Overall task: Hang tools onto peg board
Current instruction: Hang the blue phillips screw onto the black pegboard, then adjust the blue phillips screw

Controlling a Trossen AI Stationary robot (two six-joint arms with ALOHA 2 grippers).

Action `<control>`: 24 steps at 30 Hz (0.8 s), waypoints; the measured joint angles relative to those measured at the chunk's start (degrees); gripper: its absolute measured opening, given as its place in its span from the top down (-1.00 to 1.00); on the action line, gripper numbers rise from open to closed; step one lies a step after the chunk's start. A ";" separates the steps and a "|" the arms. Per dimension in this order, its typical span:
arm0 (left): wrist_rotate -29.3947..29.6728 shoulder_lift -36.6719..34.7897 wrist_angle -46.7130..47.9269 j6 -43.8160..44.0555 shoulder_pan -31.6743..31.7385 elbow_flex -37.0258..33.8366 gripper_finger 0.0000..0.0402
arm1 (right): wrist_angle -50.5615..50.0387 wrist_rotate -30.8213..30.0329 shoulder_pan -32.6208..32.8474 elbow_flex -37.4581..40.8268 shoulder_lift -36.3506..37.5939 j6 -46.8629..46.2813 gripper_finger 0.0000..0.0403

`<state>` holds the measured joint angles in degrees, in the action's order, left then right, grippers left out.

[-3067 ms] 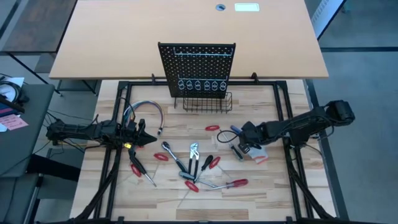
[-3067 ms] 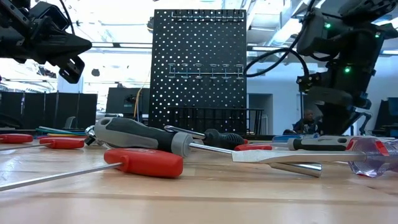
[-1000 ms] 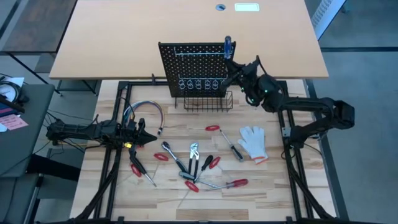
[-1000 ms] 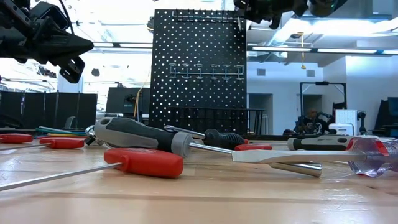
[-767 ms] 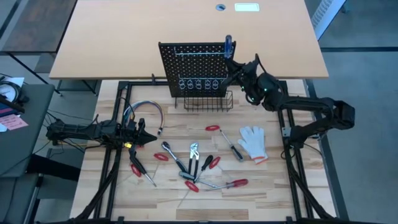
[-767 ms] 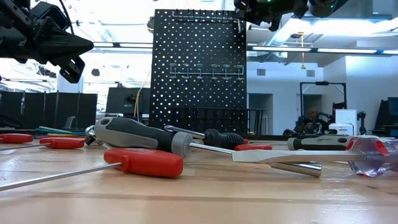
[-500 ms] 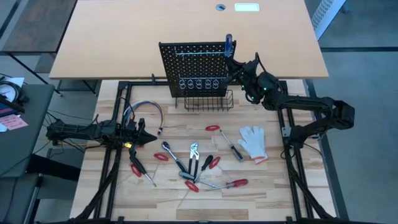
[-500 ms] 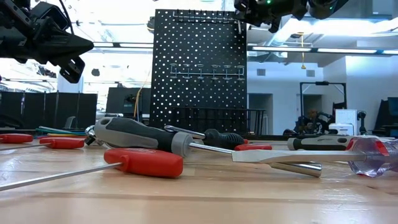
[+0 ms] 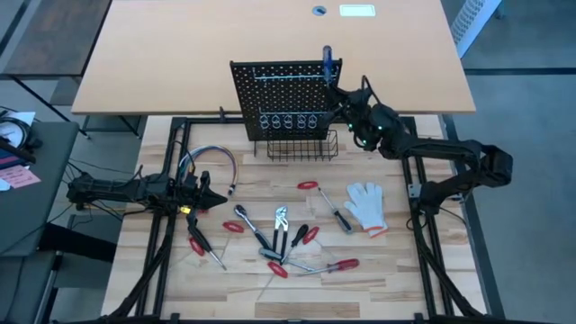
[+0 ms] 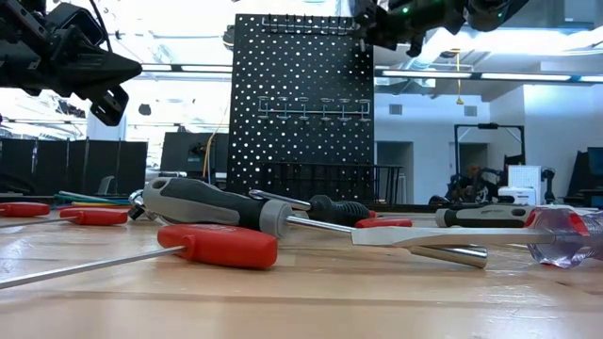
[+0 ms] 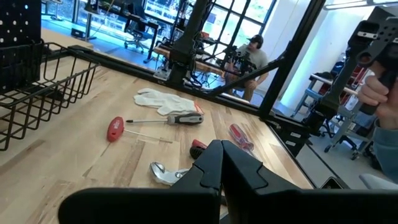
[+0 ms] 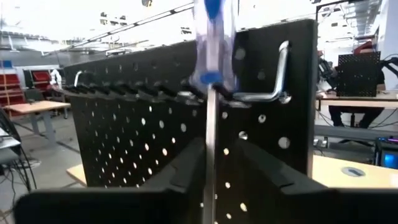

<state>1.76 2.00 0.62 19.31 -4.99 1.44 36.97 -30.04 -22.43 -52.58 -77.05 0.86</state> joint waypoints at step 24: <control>-0.40 0.00 0.15 0.46 -1.39 0.01 1.00 | -18.61 -3.04 3.37 -0.07 5.72 7.11 0.25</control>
<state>1.36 2.00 0.77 19.77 -6.38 1.45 18.37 -33.08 -19.06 -52.64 -71.32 7.97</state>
